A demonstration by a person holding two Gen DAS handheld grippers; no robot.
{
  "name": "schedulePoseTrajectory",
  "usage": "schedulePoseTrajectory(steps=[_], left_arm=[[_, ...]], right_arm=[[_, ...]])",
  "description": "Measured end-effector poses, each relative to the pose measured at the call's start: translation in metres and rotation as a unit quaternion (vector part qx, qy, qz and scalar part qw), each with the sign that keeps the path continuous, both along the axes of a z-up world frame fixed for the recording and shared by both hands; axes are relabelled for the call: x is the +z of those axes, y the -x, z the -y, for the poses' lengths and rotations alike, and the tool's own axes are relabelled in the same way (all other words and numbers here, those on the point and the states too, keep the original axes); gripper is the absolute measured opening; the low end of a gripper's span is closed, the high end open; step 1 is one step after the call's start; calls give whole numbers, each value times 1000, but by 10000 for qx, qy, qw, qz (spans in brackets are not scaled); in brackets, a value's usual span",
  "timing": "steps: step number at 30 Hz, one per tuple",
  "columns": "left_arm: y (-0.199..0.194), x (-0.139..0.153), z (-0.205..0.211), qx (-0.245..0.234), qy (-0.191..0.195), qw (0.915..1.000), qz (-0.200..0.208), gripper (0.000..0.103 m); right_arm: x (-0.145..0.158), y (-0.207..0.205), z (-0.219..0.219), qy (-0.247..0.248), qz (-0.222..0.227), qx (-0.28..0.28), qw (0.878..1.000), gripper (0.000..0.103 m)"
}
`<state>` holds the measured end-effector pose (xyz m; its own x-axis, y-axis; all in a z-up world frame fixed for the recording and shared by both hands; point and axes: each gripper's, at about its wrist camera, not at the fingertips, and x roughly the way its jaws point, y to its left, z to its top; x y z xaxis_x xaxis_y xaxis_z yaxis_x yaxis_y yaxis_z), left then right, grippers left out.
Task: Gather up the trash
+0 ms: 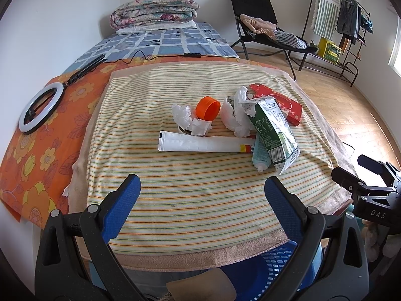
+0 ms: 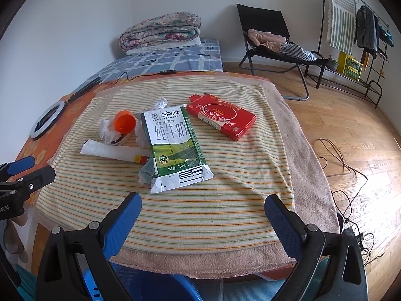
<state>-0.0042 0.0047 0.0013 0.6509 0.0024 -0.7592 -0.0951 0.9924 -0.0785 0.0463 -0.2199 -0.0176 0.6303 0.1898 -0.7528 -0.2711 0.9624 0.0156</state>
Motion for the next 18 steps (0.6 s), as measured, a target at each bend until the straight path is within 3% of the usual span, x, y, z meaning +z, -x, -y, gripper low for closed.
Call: schedulePoseTrajectory(steps=[18], left_arm=[[2,-10,-3,-56,-34,10000,-45,101]], right_arm=[[-5,-4,-1,40,-118,0,9999,101]])
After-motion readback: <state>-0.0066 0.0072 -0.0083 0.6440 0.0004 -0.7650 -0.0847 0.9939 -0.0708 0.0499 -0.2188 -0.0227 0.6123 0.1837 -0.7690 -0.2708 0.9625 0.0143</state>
